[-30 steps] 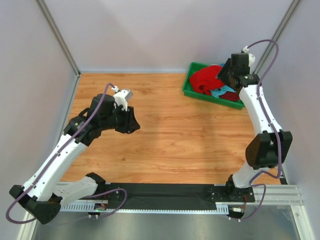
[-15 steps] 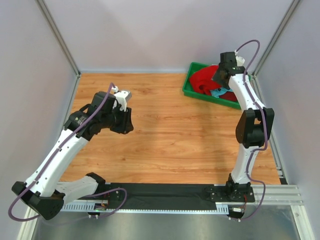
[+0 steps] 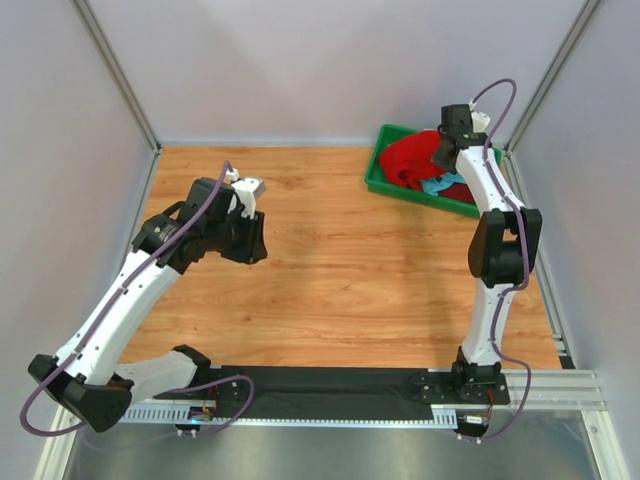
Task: Fold and stack the t-shirts
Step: Grab the tshirt from the pile, then move the tshirt to the center of the board
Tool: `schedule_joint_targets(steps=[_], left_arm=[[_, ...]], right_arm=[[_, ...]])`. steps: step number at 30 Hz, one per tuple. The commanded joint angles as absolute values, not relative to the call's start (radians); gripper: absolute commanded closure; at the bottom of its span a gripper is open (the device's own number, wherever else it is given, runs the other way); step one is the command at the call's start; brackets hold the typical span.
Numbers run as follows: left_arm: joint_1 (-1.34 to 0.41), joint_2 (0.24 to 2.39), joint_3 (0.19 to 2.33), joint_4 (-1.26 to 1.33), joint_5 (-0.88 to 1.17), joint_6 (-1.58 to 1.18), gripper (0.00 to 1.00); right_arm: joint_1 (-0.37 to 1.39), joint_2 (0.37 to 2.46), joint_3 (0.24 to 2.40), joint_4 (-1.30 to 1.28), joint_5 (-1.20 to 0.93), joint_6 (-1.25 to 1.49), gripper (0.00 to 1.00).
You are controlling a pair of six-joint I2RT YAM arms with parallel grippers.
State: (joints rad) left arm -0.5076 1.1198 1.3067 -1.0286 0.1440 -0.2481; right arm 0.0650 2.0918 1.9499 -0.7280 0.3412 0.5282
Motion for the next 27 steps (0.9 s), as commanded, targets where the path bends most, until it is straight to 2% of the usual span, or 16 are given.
schedule_joint_targets(steps=[1, 2, 3, 9, 14, 20, 27], left_arm=[[-0.499, 1.124, 1.348, -1.039, 0.141, -0.25, 0.57], [-0.497, 1.126, 1.351, -1.039, 0.143, -0.253, 0.57], [-0.495, 1.13, 1.354, -1.039, 0.141, -0.256, 0.57], [-0.488, 1.14, 1.391, -1.052, 0.111, -0.278, 0.61], [-0.476, 1.105, 1.394, -1.039, 0.061, -0.305, 0.61], [-0.468, 1.054, 1.408, -1.034, 0.003, -0.33, 0.6], [-0.468, 0.996, 1.457, -1.054, -0.096, -0.337, 0.58]], right_arm=[[0.04, 2.091, 2.008, -0.666, 0.368, 0.502, 0.72], [0.04, 2.091, 2.019, -0.67, 0.367, 0.497, 0.82], [0.038, 2.089, 2.041, -0.673, 0.367, 0.491, 1.0], [0.043, 2.024, 2.179, -0.684, 0.371, 0.457, 1.0], [0.067, 1.955, 2.4, -0.634, 0.285, 0.463, 1.0], [0.192, 1.775, 2.352, -0.422, 0.189, 0.448, 1.0], [0.402, 1.625, 2.313, -0.446, 0.15, 0.434, 1.0]])
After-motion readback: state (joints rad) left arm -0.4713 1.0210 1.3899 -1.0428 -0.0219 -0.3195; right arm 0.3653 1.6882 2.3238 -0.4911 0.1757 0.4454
